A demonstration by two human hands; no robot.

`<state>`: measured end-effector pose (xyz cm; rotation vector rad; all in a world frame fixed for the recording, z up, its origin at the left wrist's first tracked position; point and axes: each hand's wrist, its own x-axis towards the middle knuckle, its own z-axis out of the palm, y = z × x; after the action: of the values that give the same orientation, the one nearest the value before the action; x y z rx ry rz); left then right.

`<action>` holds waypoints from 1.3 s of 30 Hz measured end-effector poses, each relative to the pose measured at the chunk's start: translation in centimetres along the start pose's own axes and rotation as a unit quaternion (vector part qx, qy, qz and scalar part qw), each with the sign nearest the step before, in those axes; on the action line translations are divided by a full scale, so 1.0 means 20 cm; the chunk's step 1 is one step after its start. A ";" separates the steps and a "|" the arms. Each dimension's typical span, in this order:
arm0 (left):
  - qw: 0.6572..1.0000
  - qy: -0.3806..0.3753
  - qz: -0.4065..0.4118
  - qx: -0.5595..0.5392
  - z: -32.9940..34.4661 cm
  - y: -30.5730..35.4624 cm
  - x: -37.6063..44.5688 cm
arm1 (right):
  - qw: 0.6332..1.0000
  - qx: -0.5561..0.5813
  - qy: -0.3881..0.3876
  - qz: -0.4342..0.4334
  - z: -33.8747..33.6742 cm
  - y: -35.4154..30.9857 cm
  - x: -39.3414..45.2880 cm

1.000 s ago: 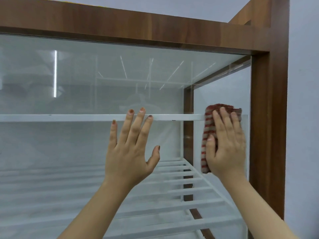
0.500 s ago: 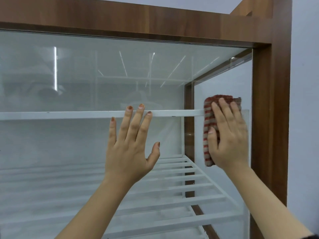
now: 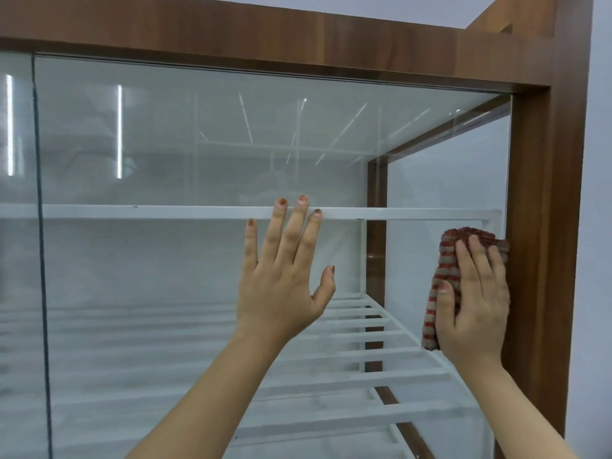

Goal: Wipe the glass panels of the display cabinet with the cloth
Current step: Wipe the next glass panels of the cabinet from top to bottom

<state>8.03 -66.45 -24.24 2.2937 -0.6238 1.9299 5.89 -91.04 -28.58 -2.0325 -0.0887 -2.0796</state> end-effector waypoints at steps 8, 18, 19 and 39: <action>0.996 -0.037 0.032 -0.073 -0.05 -0.04 0.00 | 0.996 0.082 0.007 0.047 -0.04 -0.09 -0.02; 0.999 -0.020 0.026 -0.033 -0.31 -0.73 -0.49 | 0.973 0.225 -0.011 -0.056 0.13 -0.93 -0.28; 1.000 -0.019 0.012 -0.017 -0.34 -0.81 -0.55 | 0.971 0.231 -0.017 -0.062 0.16 -1.02 -0.32; 0.999 0.018 0.012 0.036 -0.36 -1.25 -0.76 | 0.989 0.008 -0.053 -0.135 0.48 -1.78 -0.53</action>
<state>8.41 -37.50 -32.53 2.2970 -0.5921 2.0321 8.01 -53.24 -34.62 -2.2271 -0.4211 -2.1089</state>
